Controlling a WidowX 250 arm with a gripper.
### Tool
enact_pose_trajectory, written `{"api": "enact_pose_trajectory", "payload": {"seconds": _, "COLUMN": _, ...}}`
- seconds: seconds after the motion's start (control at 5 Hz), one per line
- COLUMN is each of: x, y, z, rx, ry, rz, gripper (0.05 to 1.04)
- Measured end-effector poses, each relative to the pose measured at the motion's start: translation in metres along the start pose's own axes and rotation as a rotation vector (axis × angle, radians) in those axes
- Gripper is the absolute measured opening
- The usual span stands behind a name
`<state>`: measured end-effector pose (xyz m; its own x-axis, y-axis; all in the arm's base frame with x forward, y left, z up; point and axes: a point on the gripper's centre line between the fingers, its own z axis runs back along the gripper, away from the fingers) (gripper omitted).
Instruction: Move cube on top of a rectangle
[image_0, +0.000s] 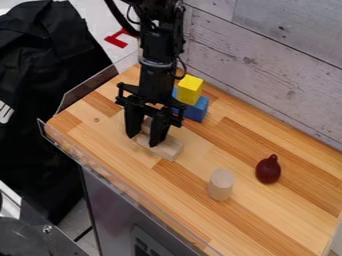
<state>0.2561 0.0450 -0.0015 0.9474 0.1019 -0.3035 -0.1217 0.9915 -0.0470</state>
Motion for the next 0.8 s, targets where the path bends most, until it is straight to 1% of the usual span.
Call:
{"api": "enact_pose_trajectory", "payload": {"seconds": 0.2, "x": -0.0003, "y": -0.001, "z": 0.0001, "rx": 0.0, "ry": 0.0, "rz": -0.001, "gripper": 0.58}}
{"api": "enact_pose_trajectory", "payload": {"seconds": 0.4, "x": -0.001, "y": -0.0011, "z": 0.0001, "rx": -0.001, "ry": 0.005, "rz": 0.001, "gripper": 0.878}}
{"api": "enact_pose_trajectory", "payload": {"seconds": 0.6, "x": 0.0, "y": -0.0023, "z": 0.0001, "rx": -0.008, "ry": -0.002, "rz": -0.003, "gripper": 1.005}}
{"api": "enact_pose_trajectory", "payload": {"seconds": 0.8, "x": -0.0019, "y": -0.0031, "z": 0.0, "rx": -0.012, "ry": -0.009, "rz": -0.003, "gripper": 1.0}}
